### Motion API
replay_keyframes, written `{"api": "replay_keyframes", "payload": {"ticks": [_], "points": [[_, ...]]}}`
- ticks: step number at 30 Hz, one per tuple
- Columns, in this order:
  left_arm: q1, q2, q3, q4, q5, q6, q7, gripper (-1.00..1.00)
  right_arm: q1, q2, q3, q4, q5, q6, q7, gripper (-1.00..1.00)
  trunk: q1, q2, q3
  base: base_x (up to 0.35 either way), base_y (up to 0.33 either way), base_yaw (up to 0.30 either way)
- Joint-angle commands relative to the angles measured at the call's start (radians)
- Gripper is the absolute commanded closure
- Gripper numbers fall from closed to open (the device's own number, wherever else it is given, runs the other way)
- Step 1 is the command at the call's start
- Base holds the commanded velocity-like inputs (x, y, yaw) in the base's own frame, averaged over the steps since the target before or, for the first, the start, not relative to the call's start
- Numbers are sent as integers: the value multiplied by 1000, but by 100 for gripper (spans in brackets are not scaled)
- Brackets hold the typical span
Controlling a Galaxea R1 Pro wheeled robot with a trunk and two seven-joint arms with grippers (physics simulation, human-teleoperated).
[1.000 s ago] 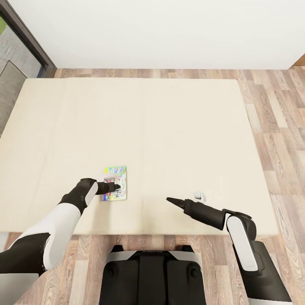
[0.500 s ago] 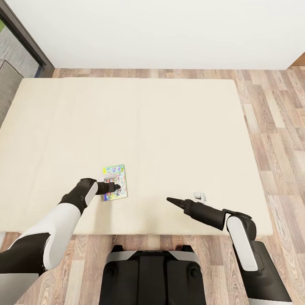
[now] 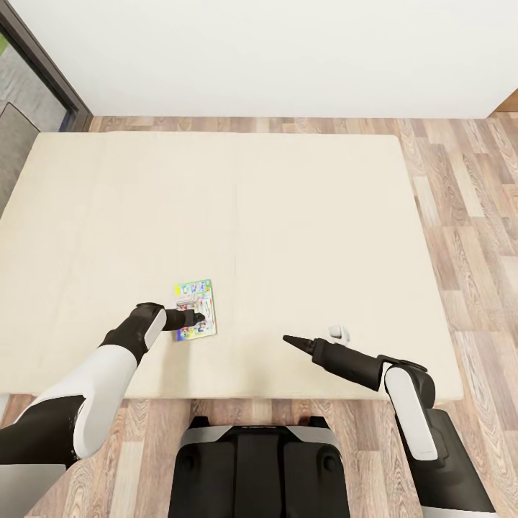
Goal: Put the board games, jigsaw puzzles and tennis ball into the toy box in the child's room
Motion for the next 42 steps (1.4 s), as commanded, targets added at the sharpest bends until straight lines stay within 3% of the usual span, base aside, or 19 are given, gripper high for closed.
{"api": "replay_keyframes", "payload": {"ticks": [1,42], "points": [[0,0,5,-1,2,6,-3,-100,0,0,-2,0,8,5,9,-100,1,-2,-1,0,0,0],[0,0,5,-1,2,6,-3,-100,0,0,-2,0,9,5,9,-100,1,-2,-1,0,-42,0]]}}
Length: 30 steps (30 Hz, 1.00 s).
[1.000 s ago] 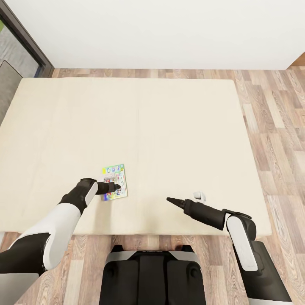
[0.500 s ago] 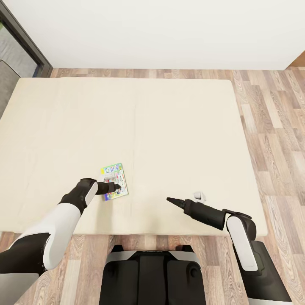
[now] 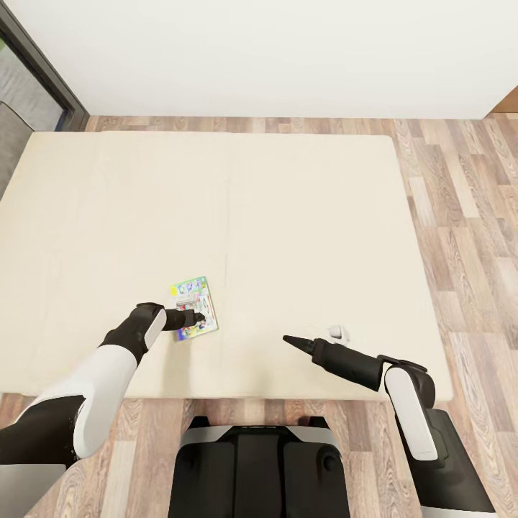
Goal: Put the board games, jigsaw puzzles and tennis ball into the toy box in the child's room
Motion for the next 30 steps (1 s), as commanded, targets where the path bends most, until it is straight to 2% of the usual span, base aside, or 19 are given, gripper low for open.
{"api": "replay_keyframes", "payload": {"ticks": [1,30], "points": [[0,0,5,-1,2,7,-3,-100,0,0,-2,0,8,5,10,-100,1,-2,-1,0,-67,0],[0,-1,4,-1,2,7,-3,-100,-1,0,-2,0,8,4,8,-100,1,-2,-1,0,-73,0]]}}
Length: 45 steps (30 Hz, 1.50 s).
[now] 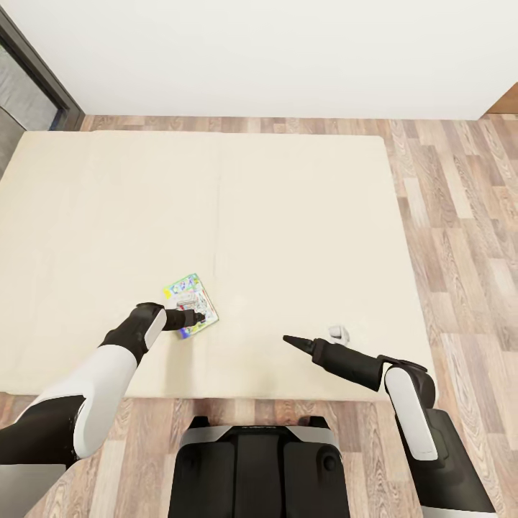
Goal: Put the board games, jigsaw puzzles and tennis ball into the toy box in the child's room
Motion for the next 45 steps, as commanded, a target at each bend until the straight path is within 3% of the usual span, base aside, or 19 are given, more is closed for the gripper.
{"api": "replay_keyframes", "payload": {"ticks": [1,45], "points": [[0,0,6,-1,2,7,-3,-100,0,0,-2,0,8,4,9,-100,1,-2,-1,0,-73,0],[0,0,8,-1,2,7,-3,-100,-1,0,-2,1,10,4,8,-100,1,-2,-1,0,-132,0]]}}
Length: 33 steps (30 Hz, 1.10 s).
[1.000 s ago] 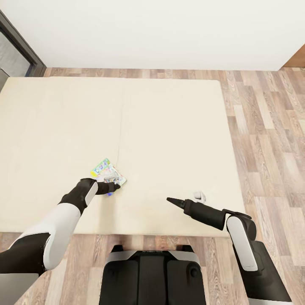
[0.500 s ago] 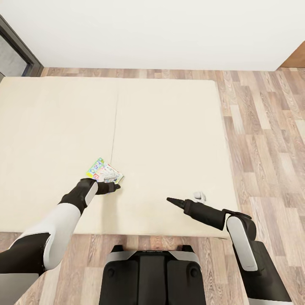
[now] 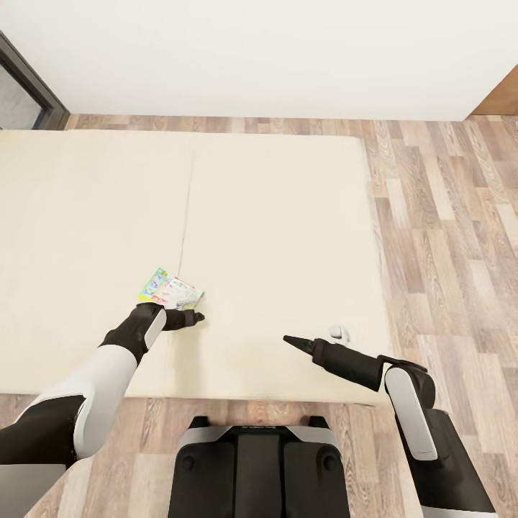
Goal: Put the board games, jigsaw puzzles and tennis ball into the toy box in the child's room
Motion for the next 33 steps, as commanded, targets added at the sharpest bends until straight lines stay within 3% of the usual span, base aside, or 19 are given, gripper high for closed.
{"api": "replay_keyframes", "payload": {"ticks": [1,10,33], "points": [[0,-1,6,-1,2,7,-2,-100,-1,0,-2,0,8,4,10,-100,1,-2,-1,0,-247,0],[0,-1,6,-1,2,7,-2,-100,-1,0,-2,0,8,4,10,-100,1,-2,-1,0,-157,0],[0,-1,8,-1,2,7,-2,-100,-1,0,-1,0,8,4,9,-100,1,-2,-1,0,-5,0]]}}
